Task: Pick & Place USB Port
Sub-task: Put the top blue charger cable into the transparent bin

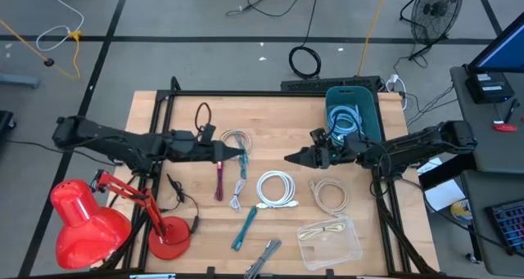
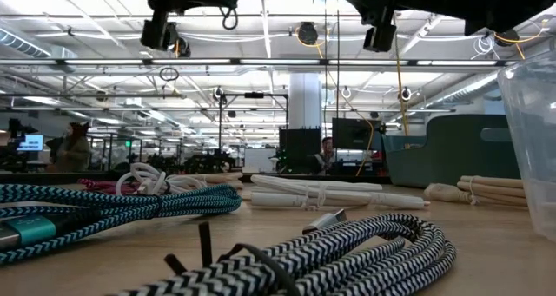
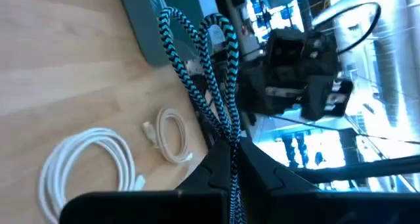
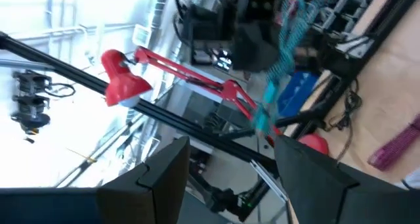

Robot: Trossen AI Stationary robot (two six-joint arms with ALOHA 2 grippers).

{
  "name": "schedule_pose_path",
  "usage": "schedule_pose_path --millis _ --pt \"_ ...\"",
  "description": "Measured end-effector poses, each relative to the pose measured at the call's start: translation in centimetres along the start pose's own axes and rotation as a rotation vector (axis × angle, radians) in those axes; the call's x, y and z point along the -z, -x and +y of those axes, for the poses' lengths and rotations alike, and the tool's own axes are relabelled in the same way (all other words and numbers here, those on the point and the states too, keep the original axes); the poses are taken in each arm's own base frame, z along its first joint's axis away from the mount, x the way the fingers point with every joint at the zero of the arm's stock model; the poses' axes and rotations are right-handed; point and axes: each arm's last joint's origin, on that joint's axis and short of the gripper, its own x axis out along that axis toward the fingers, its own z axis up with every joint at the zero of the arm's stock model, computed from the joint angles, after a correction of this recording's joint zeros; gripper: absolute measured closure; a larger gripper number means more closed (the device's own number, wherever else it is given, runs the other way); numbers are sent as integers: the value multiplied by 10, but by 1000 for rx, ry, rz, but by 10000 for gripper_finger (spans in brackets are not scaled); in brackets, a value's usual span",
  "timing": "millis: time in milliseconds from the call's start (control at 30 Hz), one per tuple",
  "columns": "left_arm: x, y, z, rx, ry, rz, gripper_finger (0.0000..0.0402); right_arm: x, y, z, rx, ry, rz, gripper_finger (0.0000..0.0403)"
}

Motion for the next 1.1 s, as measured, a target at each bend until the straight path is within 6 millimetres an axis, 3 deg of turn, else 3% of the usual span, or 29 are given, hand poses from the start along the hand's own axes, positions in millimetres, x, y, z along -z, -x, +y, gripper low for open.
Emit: schedule_pose_path --millis 233,433,600,700,900,1100 --pt "8 -30 -7 50 1 -7 394 1 0 0 -2 -16 22 160" --pt "-4 -59 -44 101 -89 32 395 2 0 -2 19 -52 29 116" --pt "-14 -80 -68 -34 -177 122 394 1 0 -1 2 -50 21 97" --pt "-15 -92 -74 -104 -211 158 395 0 0 2 -21 -45 15 95" --pt "-24 -111 -85 -59 -215 143 392 1 0 2 -22 -27 17 94" --pt "-31 -115 -84 -47 -206 141 395 2 0 2 -23 -16 19 94"
